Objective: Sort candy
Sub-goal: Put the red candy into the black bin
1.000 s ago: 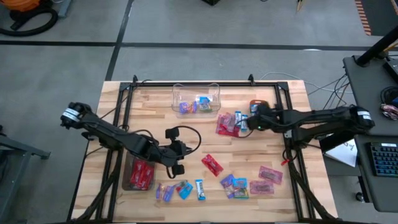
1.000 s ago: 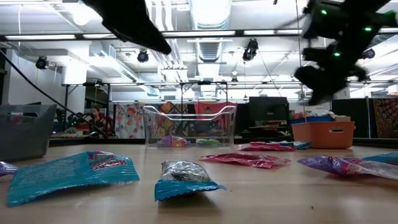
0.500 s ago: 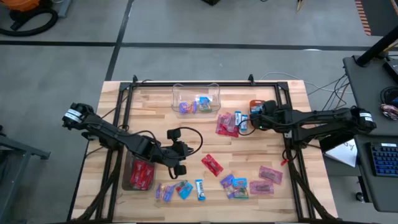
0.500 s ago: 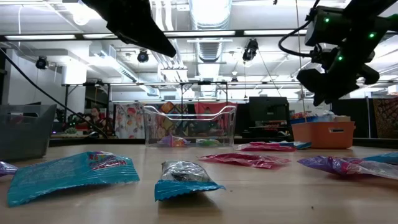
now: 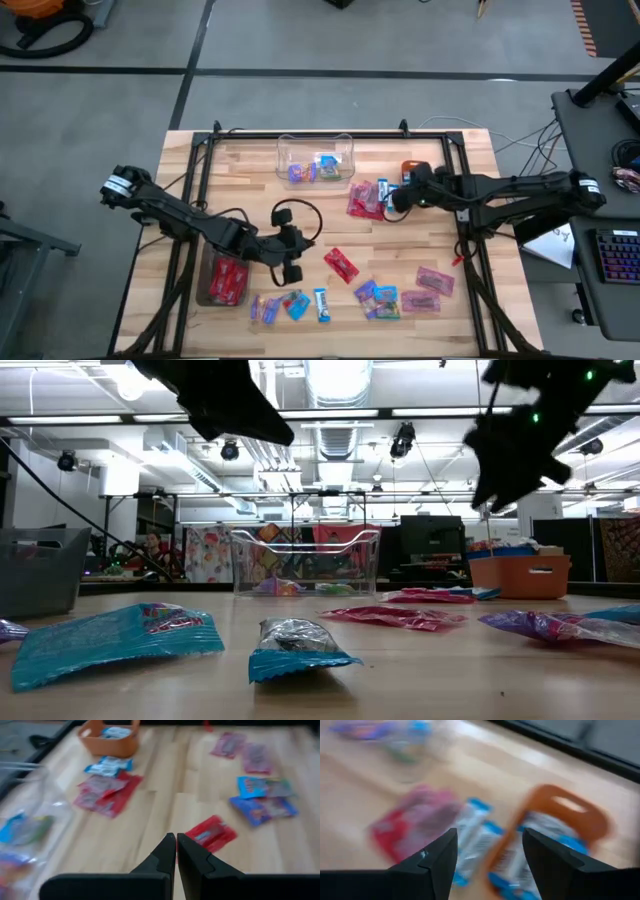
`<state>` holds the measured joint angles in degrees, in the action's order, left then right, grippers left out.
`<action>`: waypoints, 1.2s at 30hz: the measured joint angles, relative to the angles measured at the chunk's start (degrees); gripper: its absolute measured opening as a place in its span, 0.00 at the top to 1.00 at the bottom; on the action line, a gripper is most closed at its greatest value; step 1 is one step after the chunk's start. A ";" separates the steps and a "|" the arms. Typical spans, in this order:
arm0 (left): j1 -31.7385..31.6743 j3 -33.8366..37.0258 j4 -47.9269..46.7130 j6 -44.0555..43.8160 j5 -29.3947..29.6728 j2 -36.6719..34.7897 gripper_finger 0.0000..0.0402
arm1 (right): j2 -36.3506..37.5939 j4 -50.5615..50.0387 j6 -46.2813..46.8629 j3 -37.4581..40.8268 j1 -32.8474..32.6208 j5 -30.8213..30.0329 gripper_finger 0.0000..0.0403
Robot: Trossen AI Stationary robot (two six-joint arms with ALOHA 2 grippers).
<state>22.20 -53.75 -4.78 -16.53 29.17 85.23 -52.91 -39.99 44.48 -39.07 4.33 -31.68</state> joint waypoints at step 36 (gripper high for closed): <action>-7.08 5.35 42.98 18.40 -20.35 23.45 0.51 | -0.04 10.62 -7.71 -1.95 -21.48 7.69 0.47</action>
<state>15.12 -48.41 38.20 1.87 8.81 108.69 -52.95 -29.38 36.77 -41.01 -17.15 -23.99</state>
